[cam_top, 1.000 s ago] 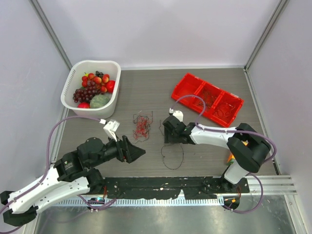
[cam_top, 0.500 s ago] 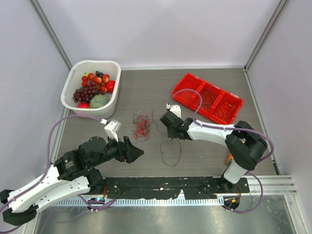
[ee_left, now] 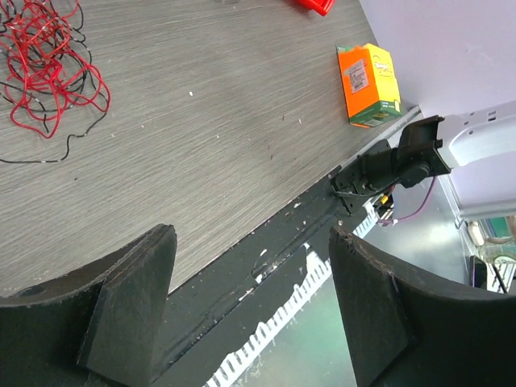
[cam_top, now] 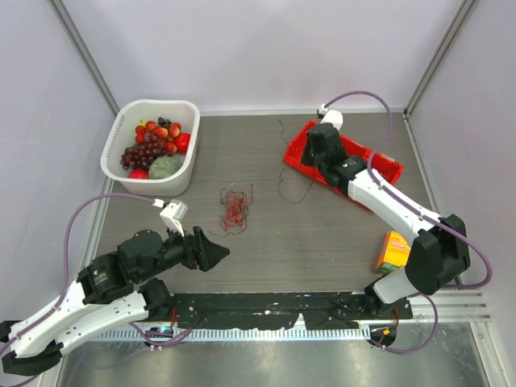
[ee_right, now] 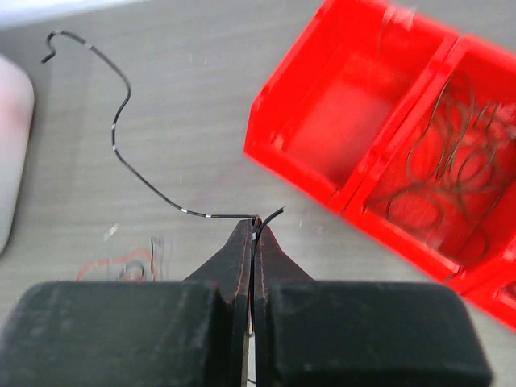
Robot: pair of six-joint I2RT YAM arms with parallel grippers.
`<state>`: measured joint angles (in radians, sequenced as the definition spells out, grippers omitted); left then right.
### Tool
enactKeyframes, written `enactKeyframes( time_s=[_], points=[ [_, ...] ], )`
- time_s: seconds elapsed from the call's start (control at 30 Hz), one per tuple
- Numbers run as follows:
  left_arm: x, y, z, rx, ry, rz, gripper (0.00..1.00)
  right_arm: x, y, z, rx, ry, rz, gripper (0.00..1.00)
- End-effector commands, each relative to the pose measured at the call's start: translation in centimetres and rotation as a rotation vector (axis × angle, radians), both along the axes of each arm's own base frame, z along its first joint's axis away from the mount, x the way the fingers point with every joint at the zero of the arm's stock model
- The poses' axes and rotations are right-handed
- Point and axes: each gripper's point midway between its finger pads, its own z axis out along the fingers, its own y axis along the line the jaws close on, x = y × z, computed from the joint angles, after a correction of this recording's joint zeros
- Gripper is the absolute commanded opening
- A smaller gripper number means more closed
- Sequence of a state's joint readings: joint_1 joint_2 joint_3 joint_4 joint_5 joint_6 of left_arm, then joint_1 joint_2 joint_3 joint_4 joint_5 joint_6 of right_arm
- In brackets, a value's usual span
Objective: Untangle the cables
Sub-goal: Pick up the cable at the center of the board, then place the cable in the bin.
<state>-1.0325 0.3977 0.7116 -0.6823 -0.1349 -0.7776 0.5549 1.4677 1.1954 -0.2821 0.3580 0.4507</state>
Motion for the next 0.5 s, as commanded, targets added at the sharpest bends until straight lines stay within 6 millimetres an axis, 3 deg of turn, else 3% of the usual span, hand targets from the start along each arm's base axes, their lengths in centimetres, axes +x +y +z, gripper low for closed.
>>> enactKeyframes(
  time_s=[0.0, 0.13, 0.17, 0.2, 0.3, 0.33, 0.47],
  points=[
    [0.8, 0.1, 1.8, -0.012, -0.05, 0.026, 0.8, 5.4, -0.5, 6.1, 0.033, -0.23, -0.015, 0.01],
    [0.9, -0.2, 1.5, 0.006, -0.043, 0.018, 0.8, 9.5, -2.3, 8.3, 0.034, -0.41, -0.064, 0.01],
    [0.9, -0.2, 1.4, 0.012, -0.043, 0.022, 0.8, 10.4, -2.6, 7.1, 0.008, -0.408, -0.074, 0.01],
    [1.1, -0.1, 1.3, 0.021, -0.041, 0.03, 0.8, 11.4, -3.5, 7.8, 0.016, -0.457, -0.098, 0.01],
    [1.2, 0.1, 1.5, 0.032, -0.032, 0.044, 0.8, 14.3, -5.0, 6.4, -0.037, -0.492, -0.145, 0.01],
    [1.2, 0.2, 1.6, 0.031, -0.031, 0.048, 0.8, 14.9, -5.3, 7.1, -0.04, -0.535, -0.16, 0.01],
    [1.3, 0.4, 1.9, 0.046, -0.028, 0.059, 0.8, 18.0, -7.1, 5.4, -0.134, -0.585, -0.233, 0.01]
  ],
)
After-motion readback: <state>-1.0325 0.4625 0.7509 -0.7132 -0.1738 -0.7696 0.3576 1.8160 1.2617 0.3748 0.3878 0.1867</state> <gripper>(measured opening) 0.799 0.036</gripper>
